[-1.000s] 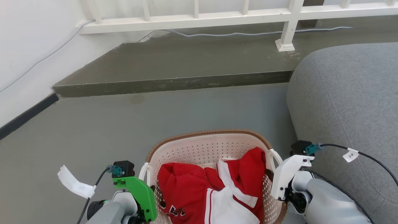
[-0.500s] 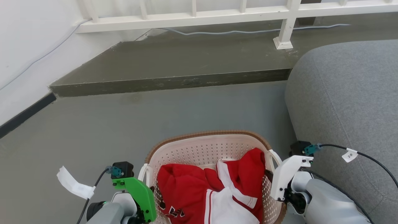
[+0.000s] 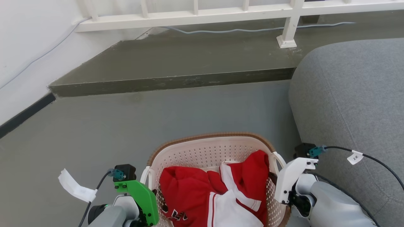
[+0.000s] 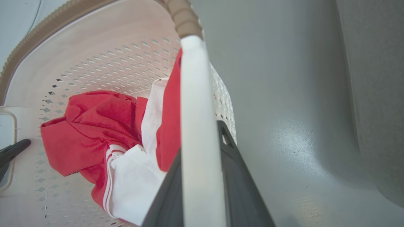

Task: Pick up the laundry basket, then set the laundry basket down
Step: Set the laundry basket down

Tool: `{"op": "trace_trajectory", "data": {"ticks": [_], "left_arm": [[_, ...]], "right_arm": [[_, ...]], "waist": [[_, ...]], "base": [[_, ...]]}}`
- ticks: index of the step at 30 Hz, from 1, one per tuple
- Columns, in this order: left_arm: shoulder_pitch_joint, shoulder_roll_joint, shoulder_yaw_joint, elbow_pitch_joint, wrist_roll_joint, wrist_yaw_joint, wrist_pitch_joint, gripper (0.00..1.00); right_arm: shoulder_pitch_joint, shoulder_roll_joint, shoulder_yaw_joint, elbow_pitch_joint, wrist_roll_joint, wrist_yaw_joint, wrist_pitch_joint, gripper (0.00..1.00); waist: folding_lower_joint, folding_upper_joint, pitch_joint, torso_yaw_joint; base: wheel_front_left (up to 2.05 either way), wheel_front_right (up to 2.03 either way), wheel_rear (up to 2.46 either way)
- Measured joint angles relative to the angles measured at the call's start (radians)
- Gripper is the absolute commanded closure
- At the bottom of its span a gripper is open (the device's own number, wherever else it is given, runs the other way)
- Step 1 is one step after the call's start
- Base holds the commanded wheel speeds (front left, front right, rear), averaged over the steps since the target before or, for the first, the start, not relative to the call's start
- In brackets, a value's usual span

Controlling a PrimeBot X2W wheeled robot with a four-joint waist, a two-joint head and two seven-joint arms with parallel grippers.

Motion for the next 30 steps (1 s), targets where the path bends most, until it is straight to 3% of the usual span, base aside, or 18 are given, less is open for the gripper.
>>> {"op": "trace_trajectory", "data": {"ticks": [10,30], "left_arm": [[-0.053,0.001,0.006,0.004,-0.007,0.000,-0.035,1.00],[-0.208,0.009,0.048,0.004,0.011,0.000,-0.146,1.00]], "right_arm": [[-0.056,-0.005,0.004,-0.011,0.000,0.000,-0.020,1.00],[-0.188,-0.015,-0.005,-0.036,-0.006,0.000,-0.143,1.00]], "waist": [[0.0000,0.0000,0.052,-0.007],[0.0001,0.0000,0.288,-0.028]], "base": [[0.00,0.00,0.00],[0.00,0.00,0.00]]}}
